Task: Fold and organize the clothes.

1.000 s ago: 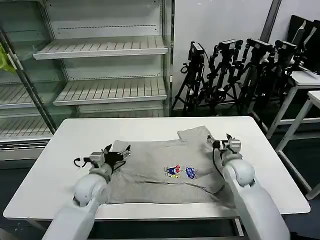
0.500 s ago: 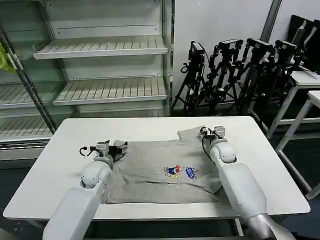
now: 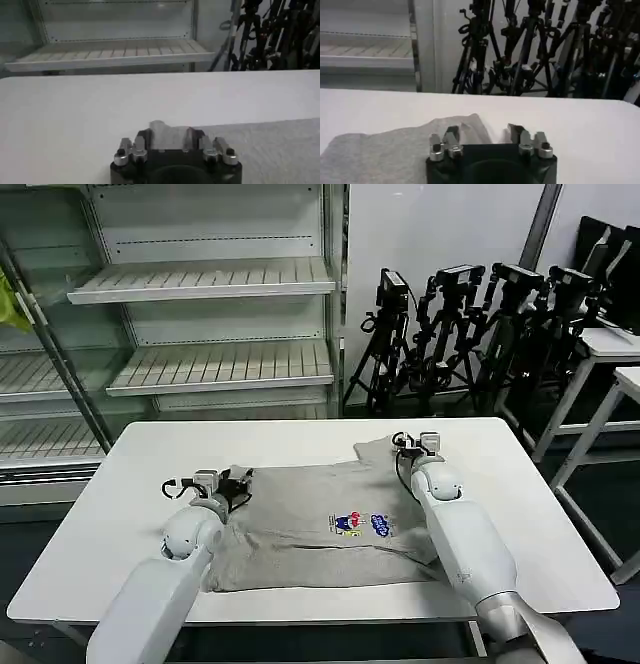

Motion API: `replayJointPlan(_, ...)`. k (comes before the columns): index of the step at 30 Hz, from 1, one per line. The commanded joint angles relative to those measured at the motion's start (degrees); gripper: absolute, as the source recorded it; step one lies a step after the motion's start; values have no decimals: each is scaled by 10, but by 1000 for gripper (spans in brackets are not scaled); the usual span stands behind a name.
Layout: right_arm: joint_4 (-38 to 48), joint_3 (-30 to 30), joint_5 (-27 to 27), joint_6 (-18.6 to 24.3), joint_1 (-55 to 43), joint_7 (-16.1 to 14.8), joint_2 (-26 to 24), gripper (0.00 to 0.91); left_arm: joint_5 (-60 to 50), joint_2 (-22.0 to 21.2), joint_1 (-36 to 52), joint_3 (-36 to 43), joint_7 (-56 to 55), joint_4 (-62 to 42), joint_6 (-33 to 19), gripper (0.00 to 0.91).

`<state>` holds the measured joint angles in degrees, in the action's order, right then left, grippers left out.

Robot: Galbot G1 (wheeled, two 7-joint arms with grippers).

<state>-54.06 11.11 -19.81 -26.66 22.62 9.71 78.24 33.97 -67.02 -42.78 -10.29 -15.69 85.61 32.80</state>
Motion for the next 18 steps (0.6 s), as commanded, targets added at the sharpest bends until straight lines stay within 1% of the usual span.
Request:
replayJointPlan(1, 2, -6, -15, -13, 4, -7, 1, 0, 15, 1, -9, 2, 2, 1, 2, 50)
replayJointPlan(3, -8, -6, -25, -16, 9, -9, -3, 0, 19, 2, -14, 0, 5, 5, 2, 50)
replayJointPlan(6, -22, -6, -32, -17, 18, -27, -8, 0, 28, 6, -21, -2, 9, 12, 0, 50)
replayJointPlan(11, -37, -1, -49, 2, 29, -25, -12, 0, 30, 11, -33, -5, 18, 27, -7, 50)
replayJointPlan(13, -43, 1, -58, 28, 31, -17, -12, 0, 33, 12, -36, -6, 19, 32, -11, 50)
replayJointPlan(14, -50, 3, -66, 55, 33, -9, -12, 0, 35, 12, -38, -7, 19, 34, -12, 50)
replayJointPlan(16, -60, 0, -62, 106, 35, 3, -13, 0, 37, 13, -42, -9, 19, 39, -23, 50)
replayJointPlan(18, -78, 1, -64, 127, 39, 11, -16, 0, 35, 13, -46, -11, 17, 45, -49, 50)
